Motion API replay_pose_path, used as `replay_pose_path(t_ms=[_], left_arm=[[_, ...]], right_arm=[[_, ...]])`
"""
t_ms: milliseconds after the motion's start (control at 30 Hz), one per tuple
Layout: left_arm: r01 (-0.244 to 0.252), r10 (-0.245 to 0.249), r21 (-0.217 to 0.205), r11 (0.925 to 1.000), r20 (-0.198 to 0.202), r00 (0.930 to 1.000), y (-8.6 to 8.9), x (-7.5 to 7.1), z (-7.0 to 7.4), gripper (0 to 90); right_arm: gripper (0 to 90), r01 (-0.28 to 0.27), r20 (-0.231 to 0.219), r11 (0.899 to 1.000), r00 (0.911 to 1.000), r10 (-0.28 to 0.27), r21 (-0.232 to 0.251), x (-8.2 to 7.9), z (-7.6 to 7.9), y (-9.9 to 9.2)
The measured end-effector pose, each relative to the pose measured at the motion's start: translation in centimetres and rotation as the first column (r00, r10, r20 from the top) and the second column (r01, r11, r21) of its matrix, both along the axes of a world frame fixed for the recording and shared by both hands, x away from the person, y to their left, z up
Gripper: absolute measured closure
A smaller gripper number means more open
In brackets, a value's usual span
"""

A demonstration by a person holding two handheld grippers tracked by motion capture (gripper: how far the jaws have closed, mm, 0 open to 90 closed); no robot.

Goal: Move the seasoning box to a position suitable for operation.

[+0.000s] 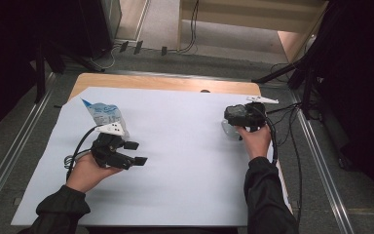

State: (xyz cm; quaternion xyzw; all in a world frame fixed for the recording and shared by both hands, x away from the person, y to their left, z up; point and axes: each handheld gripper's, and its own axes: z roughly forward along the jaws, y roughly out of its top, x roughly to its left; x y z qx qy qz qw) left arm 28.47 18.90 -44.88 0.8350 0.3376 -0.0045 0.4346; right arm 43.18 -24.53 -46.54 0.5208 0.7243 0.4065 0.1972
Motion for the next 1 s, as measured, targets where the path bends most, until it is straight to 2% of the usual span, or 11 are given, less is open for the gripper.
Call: replay_pose_path(t_ms=[133, 167, 200, 367, 533, 667, 800, 933, 1000], left_arm=[[-0.003, 0.003, 0.003, 1.0, 0.005, 1.0, 0.1, -0.1, 0.0, 29.5], [0.001, -0.001, 0.001, 1.0, 0.001, 1.0, 0.1, -0.1, 0.0, 29.5], [-0.003, 0.003, -0.002, 1.0, 0.003, 1.0, 0.0, -0.2, 0.0, 29.5], [-0.004, 0.004, -0.002, 1.0, 0.003, 1.0, 0.1, -0.1, -0.1, 29.5], [-0.003, 0.003, 0.0, 1.0, -0.001, 1.0, 0.0, -0.1, -0.1, 29.5], [-0.002, 0.002, -0.002, 1.0, -0.001, 1.0, 0.0, -0.1, -0.1, 29.5], [0.002, -0.002, -0.004, 1.0, -0.007, 1.0, 0.0, -0.1, -0.1, 29.6], [-0.002, 0.002, -0.006, 1.0, -0.009, 1.0, 0.1, 0.0, -0.1, 29.7], [-0.005, 0.005, -0.001, 1.0, -0.008, 1.0, 0.1, 0.0, -0.1, 29.8]], right_arm=[[4.5, 0.028, 0.028, 0.999, 0.9992, -0.027, -0.038, 0.0, -0.8, 0.3], [4.5, 0.026, 0.024, 0.999, 0.9994, -0.025, -0.034, 0.0, -0.9, 0.3], [4.5, 0.029, 0.001, 0.999, 0.9996, -0.029, -0.021, 0.1, -1.4, 0.1], [4.5, 0.043, -0.029, 0.999, 0.9987, -0.043, -0.011, 0.3, -2.2, -0.1], [6.2, 0.044, -0.03, 0.999, 0.9986, -0.044, 0.009, 0.3, -2.6, -0.2], [7.6, 0.045, -0.037, 0.999, 0.9983, -0.044, 0.007, 0.2, -2.8, -0.1], [11.2, 0.044, -0.026, 0.999, 0.9987, -0.044, -0.012, 0.2, -2.8, 0.1], [15.2, 0.049, 0.012, 0.997, 0.9988, -0.049, -0.064, -0.2, -2.5, 0.4], [15.8, 0.05, 0.015, 0.996, 0.9987, -0.049, -0.072, -0.2, -2.4, 0.3]])
